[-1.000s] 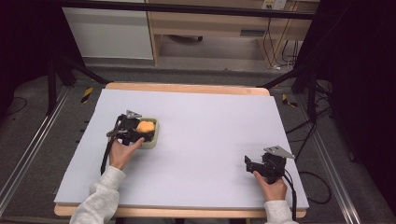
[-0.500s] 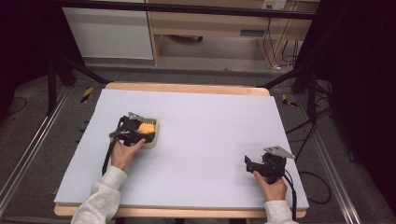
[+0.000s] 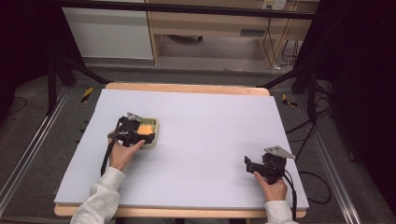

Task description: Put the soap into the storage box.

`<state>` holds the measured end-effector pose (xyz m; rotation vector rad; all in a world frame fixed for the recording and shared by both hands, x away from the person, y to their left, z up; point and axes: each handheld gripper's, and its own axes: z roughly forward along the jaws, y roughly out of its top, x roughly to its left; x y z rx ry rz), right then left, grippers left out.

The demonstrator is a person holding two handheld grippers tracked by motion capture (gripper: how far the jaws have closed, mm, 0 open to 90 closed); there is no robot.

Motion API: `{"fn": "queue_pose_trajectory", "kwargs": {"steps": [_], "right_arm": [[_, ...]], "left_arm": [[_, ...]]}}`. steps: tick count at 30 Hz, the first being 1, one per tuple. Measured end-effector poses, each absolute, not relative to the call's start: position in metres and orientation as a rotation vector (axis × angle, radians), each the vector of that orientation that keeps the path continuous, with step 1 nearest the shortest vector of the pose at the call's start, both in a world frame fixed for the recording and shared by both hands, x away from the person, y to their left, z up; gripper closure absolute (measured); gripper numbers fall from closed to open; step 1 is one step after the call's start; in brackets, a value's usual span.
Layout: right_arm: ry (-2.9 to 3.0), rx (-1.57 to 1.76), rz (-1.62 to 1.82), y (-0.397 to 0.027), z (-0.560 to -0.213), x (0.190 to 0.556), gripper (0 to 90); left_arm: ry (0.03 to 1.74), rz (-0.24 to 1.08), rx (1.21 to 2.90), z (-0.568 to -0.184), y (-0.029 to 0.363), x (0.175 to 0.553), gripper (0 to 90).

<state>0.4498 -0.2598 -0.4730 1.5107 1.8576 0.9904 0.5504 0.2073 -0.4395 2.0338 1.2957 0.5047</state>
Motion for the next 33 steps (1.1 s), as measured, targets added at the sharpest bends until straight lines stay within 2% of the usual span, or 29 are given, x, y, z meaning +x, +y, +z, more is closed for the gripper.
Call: {"fn": "queue_pose_trajectory", "kwargs": {"steps": [7, 18, 33], "right_arm": [[1.85, 1.514, 0.998, -0.261, -0.472, 0.449, 5.9], [1.834, 1.518, 1.001, -0.262, -0.471, 0.448, 6.0], [1.827, 1.525, 0.99, -0.265, -0.473, 0.447, 6.1]], "left_arm": [[1.277, 0.483, 2.003, -0.43, 0.212, 0.542, 16.8], [1.277, 0.47, 1.902, -0.425, 0.249, 0.515, 18.2], [1.315, 0.514, 1.865, -0.447, 0.282, 0.48, 22.3]]}}
